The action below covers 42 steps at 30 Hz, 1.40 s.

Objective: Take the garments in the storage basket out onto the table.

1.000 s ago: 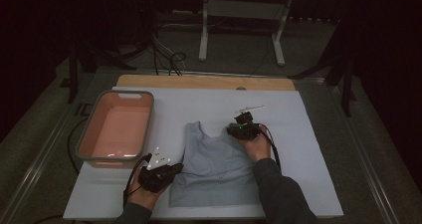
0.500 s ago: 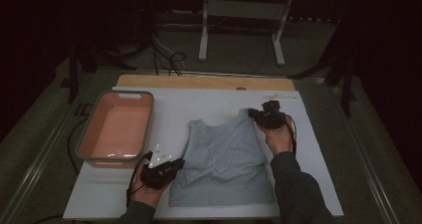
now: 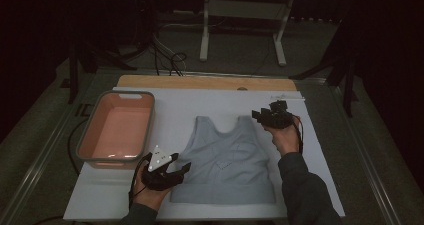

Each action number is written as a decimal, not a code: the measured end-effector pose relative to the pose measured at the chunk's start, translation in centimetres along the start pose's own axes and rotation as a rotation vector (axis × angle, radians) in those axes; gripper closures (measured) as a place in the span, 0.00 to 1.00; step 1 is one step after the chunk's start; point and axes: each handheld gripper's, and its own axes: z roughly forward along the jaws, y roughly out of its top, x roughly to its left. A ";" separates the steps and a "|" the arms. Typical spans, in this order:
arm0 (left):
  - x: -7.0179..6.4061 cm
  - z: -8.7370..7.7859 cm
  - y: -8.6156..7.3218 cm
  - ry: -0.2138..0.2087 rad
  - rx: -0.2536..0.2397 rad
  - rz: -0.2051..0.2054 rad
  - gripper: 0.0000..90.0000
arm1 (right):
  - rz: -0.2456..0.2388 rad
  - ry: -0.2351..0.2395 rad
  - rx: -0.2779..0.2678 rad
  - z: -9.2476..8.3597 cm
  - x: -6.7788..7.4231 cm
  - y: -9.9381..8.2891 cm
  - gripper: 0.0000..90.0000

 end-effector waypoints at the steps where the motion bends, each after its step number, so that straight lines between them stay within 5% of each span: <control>1: -0.1 0.0 0.0 0.005 0.000 0.007 0.44 | -0.002 0.004 0.004 -0.2 0.1 -0.2 0.47; 9: -0.8 0.2 0.3 0.026 0.001 0.022 0.30 | -0.046 0.040 0.034 -2.5 0.8 -2.9 0.38; 20: -1.6 0.5 1.0 0.022 -0.009 0.029 0.22 | -0.073 0.046 0.057 -6.1 1.3 -8.2 0.46; 27: -2.1 0.7 1.3 0.005 -0.012 0.034 0.23 | -0.054 0.079 0.109 -6.5 0.3 -10.6 0.65; 30: -2.6 0.9 1.5 -0.011 -0.011 0.043 0.24 | -0.052 0.109 0.127 -6.1 0.1 -10.7 0.84; 33: -3.1 1.3 1.7 -0.032 -0.009 0.056 0.26 | -0.065 0.078 0.122 -5.6 0.1 -10.5 0.98; 37: -3.7 1.8 1.9 -0.048 -0.009 0.060 0.26 | -0.064 0.040 0.106 -5.2 0.1 -10.1 0.98; 40: -3.8 1.8 1.9 -0.047 -0.003 0.065 0.26 | -0.066 -0.011 0.107 -5.4 0.5 -10.3 0.73; 42: -3.7 1.8 1.9 -0.048 -0.008 0.061 0.26 | -0.049 -0.003 0.109 -5.9 0.6 -10.5 0.63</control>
